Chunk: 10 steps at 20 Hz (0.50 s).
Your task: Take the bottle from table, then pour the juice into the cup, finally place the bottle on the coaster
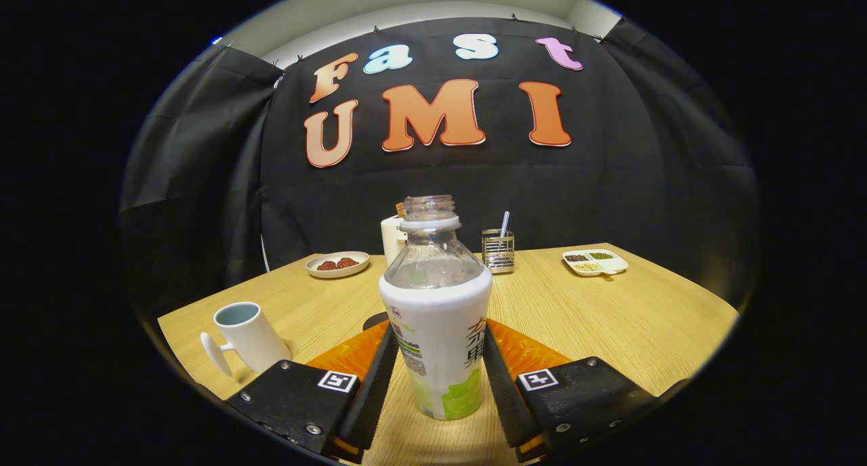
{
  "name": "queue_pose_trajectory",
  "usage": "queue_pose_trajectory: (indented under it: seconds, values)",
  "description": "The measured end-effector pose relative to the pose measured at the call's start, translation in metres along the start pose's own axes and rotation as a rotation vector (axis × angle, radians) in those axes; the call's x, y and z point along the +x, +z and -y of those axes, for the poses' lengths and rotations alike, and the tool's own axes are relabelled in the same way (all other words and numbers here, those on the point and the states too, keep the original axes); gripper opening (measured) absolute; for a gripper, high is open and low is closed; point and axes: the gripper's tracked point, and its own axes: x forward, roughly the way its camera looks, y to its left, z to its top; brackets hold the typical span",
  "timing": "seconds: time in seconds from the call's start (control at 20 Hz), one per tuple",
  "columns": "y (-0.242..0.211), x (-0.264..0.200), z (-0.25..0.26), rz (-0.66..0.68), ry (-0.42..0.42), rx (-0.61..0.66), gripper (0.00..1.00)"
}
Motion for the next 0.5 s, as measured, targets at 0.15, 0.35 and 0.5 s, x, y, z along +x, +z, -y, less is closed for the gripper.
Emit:
queue_pose_trajectory:
  seconds: [0.15,0.35,0.5]
  values:
    - [-0.003,-0.001,-0.001,-0.012,-0.002,-0.015,0.66]
    - [-0.002,-0.002,-0.008,-0.026,0.005,-0.038,0.6]
    - [0.02,-0.008,-0.017,0.017,0.016,-0.087,0.56]
